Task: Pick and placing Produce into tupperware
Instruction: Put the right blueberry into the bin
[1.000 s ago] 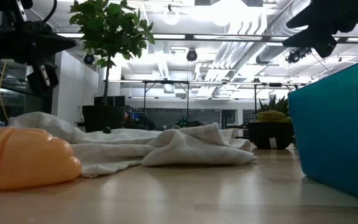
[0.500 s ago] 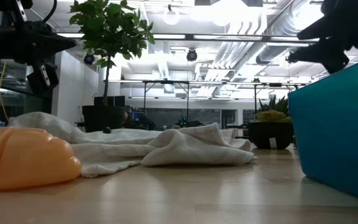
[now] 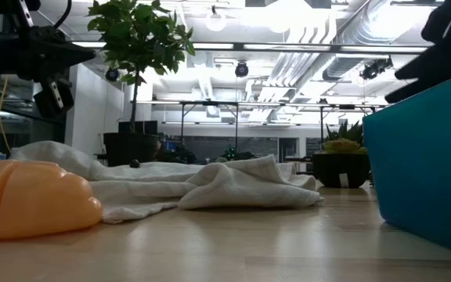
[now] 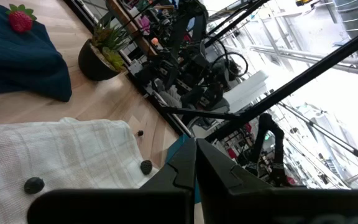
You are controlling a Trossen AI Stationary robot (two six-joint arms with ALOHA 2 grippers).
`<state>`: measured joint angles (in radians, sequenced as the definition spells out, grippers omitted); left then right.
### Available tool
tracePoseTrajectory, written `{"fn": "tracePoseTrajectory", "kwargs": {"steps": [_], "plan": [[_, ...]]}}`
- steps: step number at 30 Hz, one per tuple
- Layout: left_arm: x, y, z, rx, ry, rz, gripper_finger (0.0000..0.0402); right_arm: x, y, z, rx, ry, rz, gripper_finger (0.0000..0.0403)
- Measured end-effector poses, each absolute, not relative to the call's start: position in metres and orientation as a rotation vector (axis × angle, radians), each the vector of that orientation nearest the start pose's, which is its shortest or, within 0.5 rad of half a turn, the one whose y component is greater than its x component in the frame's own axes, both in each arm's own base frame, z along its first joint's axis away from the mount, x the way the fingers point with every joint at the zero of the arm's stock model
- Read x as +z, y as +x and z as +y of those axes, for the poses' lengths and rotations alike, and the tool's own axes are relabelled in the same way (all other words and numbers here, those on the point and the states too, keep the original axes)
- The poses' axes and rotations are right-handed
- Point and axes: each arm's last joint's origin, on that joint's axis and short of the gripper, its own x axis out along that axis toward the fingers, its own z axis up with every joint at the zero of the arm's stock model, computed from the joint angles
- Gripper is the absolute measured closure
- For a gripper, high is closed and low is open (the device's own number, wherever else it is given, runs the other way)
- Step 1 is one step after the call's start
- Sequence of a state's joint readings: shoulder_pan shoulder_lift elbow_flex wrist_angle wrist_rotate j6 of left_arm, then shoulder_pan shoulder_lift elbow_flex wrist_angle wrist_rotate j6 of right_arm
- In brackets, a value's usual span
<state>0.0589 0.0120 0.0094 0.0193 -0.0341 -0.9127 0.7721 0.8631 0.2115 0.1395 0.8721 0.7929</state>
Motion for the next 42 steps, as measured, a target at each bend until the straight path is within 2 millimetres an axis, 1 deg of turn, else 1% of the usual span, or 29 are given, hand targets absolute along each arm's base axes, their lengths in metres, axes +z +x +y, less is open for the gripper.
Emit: {"fn": "tracePoseTrajectory", "kwargs": {"steps": [8,13,21,30,42], "plan": [[0.168,0.098,0.007,0.079,-0.895,-0.057,0.0401,0.138,0.126,0.103,-0.299,0.387,0.329,0.0187],[0.168,0.098,0.007,0.079,-0.885,-0.056,0.0401,0.128,0.124,0.109,-0.332,0.381,0.323,0.0187],[0.168,0.098,0.007,0.078,-0.885,-0.056,0.0401,0.117,0.125,0.115,-0.355,0.359,0.311,0.0187],[0.167,0.098,0.006,0.060,-0.886,-0.046,0.0401,0.101,0.125,0.115,-0.420,0.343,0.310,0.0187],[0.167,0.098,0.006,0.056,-0.886,-0.040,0.0401,0.087,0.129,0.121,-0.384,0.316,0.367,0.0187]]}}
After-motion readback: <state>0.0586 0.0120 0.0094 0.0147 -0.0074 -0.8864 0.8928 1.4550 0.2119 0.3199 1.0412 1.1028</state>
